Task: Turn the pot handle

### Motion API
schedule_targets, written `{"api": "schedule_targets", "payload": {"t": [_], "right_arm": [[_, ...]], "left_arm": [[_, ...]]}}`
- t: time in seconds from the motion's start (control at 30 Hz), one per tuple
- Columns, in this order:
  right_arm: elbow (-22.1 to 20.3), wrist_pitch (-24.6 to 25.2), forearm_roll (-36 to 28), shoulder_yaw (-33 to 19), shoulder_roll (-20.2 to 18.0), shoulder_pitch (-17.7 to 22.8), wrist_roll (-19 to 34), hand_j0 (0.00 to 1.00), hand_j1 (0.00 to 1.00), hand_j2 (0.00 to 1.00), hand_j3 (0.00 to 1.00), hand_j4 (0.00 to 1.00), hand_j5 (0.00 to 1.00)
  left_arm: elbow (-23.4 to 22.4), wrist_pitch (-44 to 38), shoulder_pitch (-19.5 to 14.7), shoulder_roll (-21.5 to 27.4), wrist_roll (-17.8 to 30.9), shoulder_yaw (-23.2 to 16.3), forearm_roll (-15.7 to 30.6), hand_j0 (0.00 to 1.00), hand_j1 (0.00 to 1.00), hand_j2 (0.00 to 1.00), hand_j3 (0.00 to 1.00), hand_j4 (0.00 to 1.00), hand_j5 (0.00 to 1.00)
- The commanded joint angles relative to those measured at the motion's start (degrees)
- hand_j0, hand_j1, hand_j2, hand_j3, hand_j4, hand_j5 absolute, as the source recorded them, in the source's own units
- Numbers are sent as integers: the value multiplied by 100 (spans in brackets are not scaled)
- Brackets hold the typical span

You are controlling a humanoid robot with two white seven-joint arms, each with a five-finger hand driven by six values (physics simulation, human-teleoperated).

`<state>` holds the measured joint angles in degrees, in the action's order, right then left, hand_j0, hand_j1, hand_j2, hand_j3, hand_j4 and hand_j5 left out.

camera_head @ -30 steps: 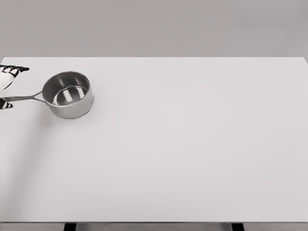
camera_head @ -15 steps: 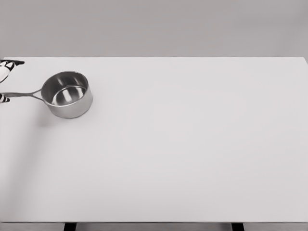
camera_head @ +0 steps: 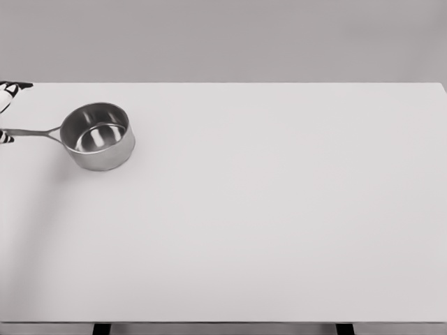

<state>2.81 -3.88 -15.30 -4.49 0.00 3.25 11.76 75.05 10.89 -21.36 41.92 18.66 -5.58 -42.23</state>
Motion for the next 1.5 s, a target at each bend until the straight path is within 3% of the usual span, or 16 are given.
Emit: {"api": "schedule_targets", "payload": {"t": [0.0,0.47,0.63,0.73,0.87,0.97,1.17,1.3,1.37,1.47], "right_arm": [[0,1,1,0,0,0,1,100,100,100,100,100,100],[0,1,1,0,0,0,1,100,100,100,100,100,100],[0,1,1,0,0,0,1,100,100,100,100,100,100],[0,1,1,0,0,0,1,100,100,100,100,100,100],[0,1,1,0,0,0,1,100,100,100,100,100,100],[0,1,1,0,0,0,1,100,100,100,100,100,100],[0,1,1,0,0,0,1,100,100,100,100,100,100],[0,1,1,0,0,0,1,100,100,100,100,100,100],[0,1,1,0,0,0,1,100,100,100,100,100,100],[0,1,1,0,0,0,1,100,100,100,100,100,100]], "left_arm": [[-139,1,0,-43,-3,-22,5,100,100,100,100,100,100],[-500,1,-325,-184,-3,-153,-110,100,100,100,100,100,100],[-386,10,-290,-175,-12,-153,-92,100,100,100,100,100,100],[-35,28,-237,-157,-12,-127,-39,100,100,100,100,100,100],[704,80,193,-149,-56,136,119,100,100,100,100,100,100],[1697,80,922,-140,-64,848,400,100,100,100,100,100,100],[2752,440,1748,-175,-64,1982,839,100,100,100,100,100,100],[2822,2411,1960,-298,-82,2219,1437,100,100,100,100,100,100],[2822,2411,1960,-474,-82,2220,2140,100,100,100,100,100,100],[2831,2411,2302,-649,-47,2088,2272,100,100,100,100,100,100]]}}
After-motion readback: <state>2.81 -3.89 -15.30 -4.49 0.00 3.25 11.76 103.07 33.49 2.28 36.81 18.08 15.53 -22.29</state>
